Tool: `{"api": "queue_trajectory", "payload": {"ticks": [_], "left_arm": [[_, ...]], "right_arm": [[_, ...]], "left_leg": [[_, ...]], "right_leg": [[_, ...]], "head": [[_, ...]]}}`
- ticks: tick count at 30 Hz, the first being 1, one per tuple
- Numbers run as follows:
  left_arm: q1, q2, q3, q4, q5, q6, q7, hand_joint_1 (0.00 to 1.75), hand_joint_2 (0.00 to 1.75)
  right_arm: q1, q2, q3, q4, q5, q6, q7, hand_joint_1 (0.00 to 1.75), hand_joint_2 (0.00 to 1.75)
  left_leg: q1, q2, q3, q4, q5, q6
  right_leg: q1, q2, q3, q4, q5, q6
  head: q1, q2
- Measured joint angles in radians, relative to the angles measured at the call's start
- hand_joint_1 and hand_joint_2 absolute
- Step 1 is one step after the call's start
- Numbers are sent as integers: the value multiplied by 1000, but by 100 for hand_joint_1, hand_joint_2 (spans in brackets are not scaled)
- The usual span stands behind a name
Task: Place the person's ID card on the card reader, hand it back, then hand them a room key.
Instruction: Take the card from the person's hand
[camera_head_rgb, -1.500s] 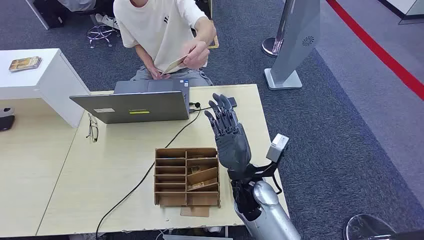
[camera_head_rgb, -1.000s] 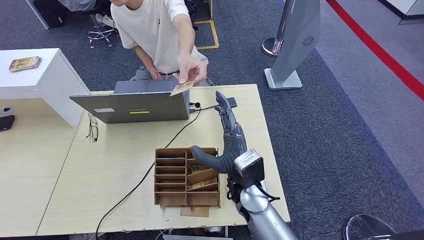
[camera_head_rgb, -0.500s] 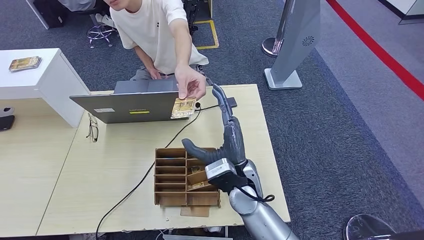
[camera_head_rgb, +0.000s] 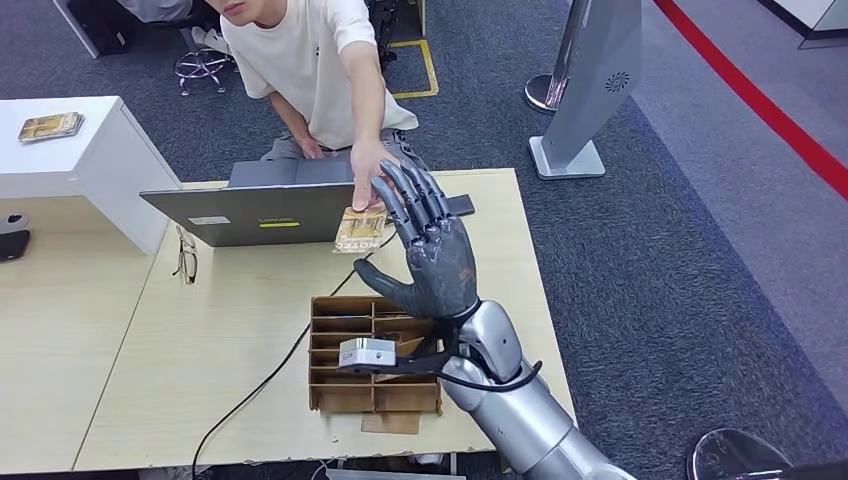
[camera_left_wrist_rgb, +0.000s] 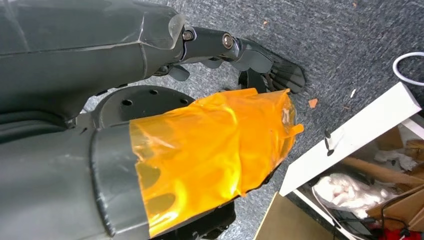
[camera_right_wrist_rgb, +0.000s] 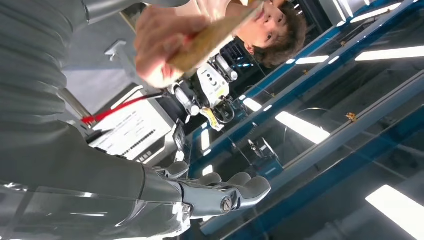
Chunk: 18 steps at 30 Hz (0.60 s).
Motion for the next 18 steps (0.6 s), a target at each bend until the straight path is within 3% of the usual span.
{"api": "queue_trajectory", "payload": {"ticks": [7,8,11,12,14,18], "left_arm": [[12,-3,-6,-22,-9,-4,2,0,0],[13,-3,-6,-23,-13,-4,1,0,0],[14,-4,-11,-23,-6,18,-11,0,0],[14,-4,-19,-23,9,36,-17,0,0],[18,-4,-47,-24,44,71,-25,0,0],[40,-8,-119,-54,83,106,-16,0,0]], "right_arm": [[-15,2,-2,26,10,0,1,0,175],[-18,2,-2,30,19,0,2,13,175],[-28,4,-3,43,50,0,7,133,175],[-31,5,-3,48,54,-1,9,164,175],[-37,7,-3,57,54,-1,9,174,175],[-41,7,-4,71,51,-1,9,175,175]], "left_leg": [[0,0,0,0,0,0],[0,0,0,0,0,0],[0,0,0,0,0,0],[0,0,0,0,0,0],[0,0,0,0,0,0],[0,0,0,0,0,0]], "right_leg": [[0,0,0,0,0,0],[0,0,0,0,0,0],[0,0,0,0,0,0],[0,0,0,0,0,0],[0,0,0,0,0,0],[0,0,0,0,0,0]], "head": [[0,0],[0,0],[0,0],[0,0],[0,0],[0,0]]}}
